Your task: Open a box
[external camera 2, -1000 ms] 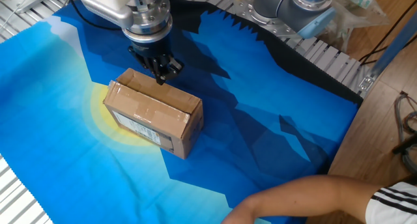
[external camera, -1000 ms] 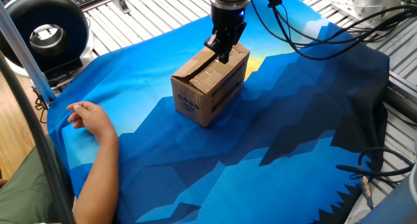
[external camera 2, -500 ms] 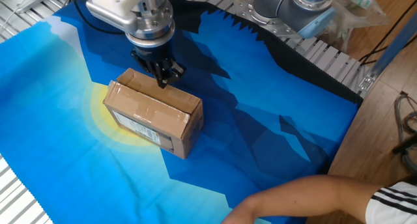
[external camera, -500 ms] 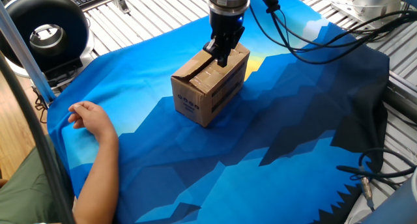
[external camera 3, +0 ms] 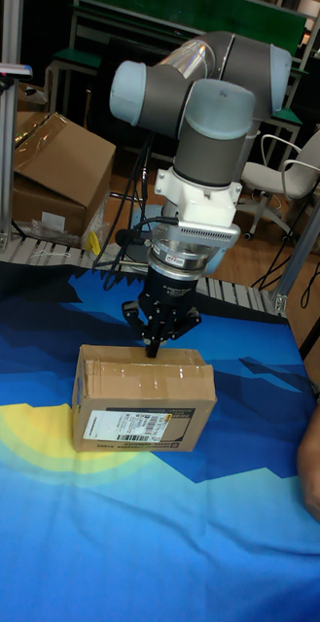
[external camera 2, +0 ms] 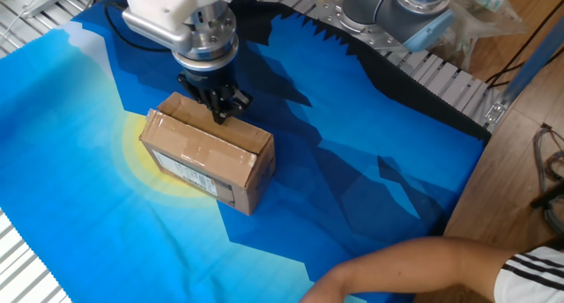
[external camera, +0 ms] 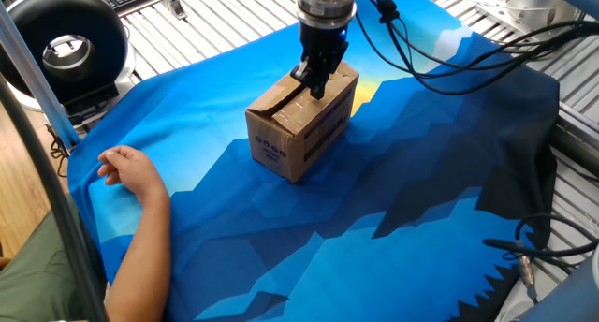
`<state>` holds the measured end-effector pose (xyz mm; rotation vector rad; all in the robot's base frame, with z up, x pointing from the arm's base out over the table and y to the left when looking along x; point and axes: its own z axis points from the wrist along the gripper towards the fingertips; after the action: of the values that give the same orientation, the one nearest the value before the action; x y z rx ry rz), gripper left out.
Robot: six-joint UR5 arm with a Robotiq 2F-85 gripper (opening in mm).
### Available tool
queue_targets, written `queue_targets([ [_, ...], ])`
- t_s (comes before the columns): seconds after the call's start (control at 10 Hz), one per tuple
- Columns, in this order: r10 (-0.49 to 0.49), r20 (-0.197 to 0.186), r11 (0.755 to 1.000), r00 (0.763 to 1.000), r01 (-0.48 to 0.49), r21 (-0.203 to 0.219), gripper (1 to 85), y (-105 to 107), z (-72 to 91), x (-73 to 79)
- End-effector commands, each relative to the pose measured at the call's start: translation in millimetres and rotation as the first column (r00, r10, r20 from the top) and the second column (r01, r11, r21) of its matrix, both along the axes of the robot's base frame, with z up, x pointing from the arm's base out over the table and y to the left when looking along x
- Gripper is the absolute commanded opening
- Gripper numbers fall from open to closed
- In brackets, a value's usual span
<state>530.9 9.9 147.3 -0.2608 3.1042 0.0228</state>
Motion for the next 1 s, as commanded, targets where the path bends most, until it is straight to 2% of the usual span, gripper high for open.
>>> queue_targets([
  [0.0, 0.008, 0.027, 1.000, 1.000, -0.008, 0.003, 1.3, 1.9, -2.3, 11.0],
  [0.1, 0.001, 0.038, 1.000, 0.999, -0.002, 0.005, 1.3, 3.4, -1.3, 16.4],
  [0.3, -0.007, 0.073, 1.000, 0.997, 0.008, -0.017, 1.3, 1.1, 4.5, 32.7],
  [0.7, -0.011, 0.101, 0.997, 0.995, 0.019, -0.078, 1.3, -5.4, 30.7, 54.2],
  [0.9, -0.010, 0.106, 0.997, 0.994, 0.019, -0.079, 1.3, -0.7, 37.0, 66.1],
])
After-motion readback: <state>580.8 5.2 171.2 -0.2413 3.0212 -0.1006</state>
